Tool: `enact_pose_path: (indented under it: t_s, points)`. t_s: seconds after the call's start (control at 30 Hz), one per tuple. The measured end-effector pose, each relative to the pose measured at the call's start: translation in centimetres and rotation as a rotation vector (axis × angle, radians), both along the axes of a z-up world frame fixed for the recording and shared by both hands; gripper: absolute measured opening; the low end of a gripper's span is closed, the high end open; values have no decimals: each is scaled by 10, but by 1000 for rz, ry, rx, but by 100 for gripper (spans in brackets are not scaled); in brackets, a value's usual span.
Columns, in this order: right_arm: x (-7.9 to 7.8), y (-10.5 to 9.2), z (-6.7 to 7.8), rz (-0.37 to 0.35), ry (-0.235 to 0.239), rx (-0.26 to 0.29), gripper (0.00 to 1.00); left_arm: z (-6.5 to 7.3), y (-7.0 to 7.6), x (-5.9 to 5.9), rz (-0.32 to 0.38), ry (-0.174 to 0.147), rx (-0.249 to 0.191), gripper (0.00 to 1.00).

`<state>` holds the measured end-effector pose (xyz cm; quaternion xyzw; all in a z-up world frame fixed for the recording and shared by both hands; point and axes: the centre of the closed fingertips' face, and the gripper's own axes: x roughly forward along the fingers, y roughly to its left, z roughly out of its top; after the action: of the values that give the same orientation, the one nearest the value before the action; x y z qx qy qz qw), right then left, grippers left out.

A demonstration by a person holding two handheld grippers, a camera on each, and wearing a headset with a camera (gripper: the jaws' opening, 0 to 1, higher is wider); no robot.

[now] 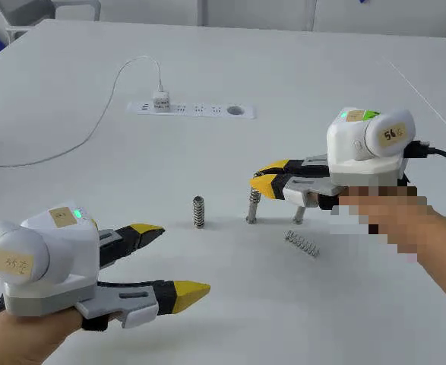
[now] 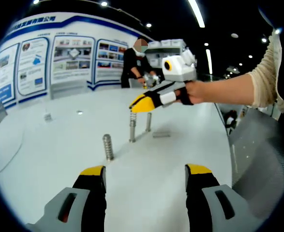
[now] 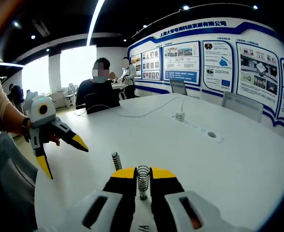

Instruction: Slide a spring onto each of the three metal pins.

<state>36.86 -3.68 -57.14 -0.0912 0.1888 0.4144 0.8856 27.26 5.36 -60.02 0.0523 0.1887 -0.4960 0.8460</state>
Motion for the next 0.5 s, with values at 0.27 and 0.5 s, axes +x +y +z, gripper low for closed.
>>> enact_pose_path:
  t_s: [0.27,0.5]
  points:
    - [0,2,-11,-3,10,-10,12,0,-1,1,4,0,-2,67]
    - [1,-1,-24,-22,15,-38,12,-1,0,0,6,3,1,67]
